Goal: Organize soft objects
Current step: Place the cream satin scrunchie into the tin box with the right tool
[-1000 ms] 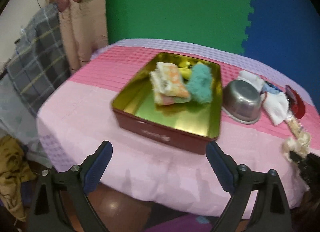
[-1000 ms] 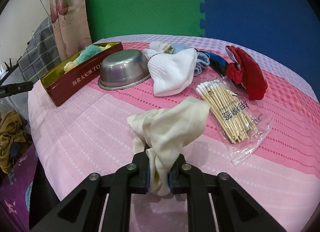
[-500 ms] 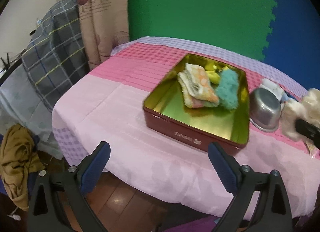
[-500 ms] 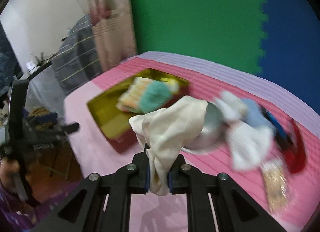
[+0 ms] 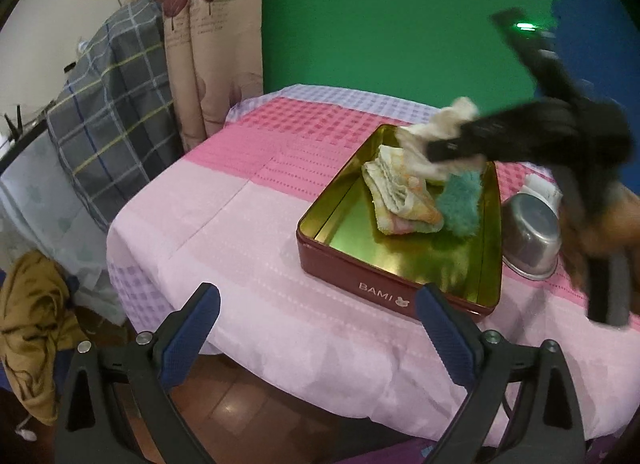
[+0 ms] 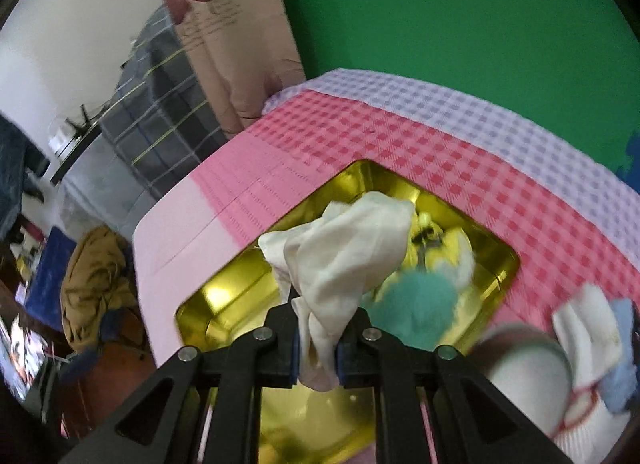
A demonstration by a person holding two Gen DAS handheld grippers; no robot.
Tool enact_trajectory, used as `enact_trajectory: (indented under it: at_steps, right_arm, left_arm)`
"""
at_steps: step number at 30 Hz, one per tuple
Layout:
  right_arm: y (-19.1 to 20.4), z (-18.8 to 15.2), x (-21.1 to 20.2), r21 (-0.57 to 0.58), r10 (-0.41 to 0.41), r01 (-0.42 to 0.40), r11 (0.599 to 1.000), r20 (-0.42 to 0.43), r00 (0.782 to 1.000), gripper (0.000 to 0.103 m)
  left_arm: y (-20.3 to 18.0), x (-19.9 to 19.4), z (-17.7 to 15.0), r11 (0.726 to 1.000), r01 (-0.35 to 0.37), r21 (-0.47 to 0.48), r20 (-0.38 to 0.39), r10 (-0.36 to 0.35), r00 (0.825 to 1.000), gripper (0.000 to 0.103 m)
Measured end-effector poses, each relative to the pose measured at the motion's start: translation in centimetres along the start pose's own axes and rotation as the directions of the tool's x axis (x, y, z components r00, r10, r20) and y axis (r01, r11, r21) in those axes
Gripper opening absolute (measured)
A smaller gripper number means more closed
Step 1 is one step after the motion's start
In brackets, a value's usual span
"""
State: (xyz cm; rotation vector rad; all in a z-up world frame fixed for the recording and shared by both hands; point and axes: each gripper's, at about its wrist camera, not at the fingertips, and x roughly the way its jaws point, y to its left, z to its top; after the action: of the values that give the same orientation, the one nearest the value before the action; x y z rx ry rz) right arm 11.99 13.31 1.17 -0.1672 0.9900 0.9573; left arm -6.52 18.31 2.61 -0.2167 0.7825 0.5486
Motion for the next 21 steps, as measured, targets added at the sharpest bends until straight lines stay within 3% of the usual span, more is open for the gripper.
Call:
enact_trajectory:
  at_steps: [8, 10, 12, 14, 17, 21]
  right_arm:
    - [-0.6, 3.1, 5.3, 0.004, -0.026, 0.026, 1.000, -0.032, 0.999, 0.015]
    - [-0.6, 3.5, 5.7, -0.009, -0.072, 0.071, 0.997, -0.025, 0.997, 0.024]
    - [-0.8, 3.8, 6.0, -0.012, -0.101, 0.101, 0.995, -0.022, 0.995, 0.045]
    - [-1.0, 4.1, 5.9, -0.010, -0.108, 0.108, 0.994, -0.006, 0.994, 0.056]
    - [-1.3, 4.2, 5.5, -0.016, -0.147, 0.148, 0.989, 0.022, 0.989, 0.059]
    - [-1.9, 4.0, 2.9, 0.009, -0.123, 0.122, 0.992, 0.108, 0.987, 0.059]
  left_arm:
    - [0.4, 0.7, 0.3, 1.000, 0.021, -0.019, -0.026, -0.022, 0.999, 0.097]
    - [0.6, 0.8, 0.4, 0.999, 0.027, -0.033, -0.030, -0.028, 0.999, 0.097]
    - [0.7, 1.1, 0.4, 0.999, 0.032, -0.038, -0.040, -0.034, 0.999, 0.097]
    - [0.8, 1.3, 0.4, 0.999, 0.035, -0.039, -0.052, -0.037, 0.998, 0.097]
    - [0.6, 1.4, 0.4, 0.999, 0.034, -0.035, -0.057, -0.036, 0.998, 0.097]
    - [0.6, 1.3, 0.4, 0.999, 0.030, -0.032, -0.044, -0.031, 0.999, 0.097]
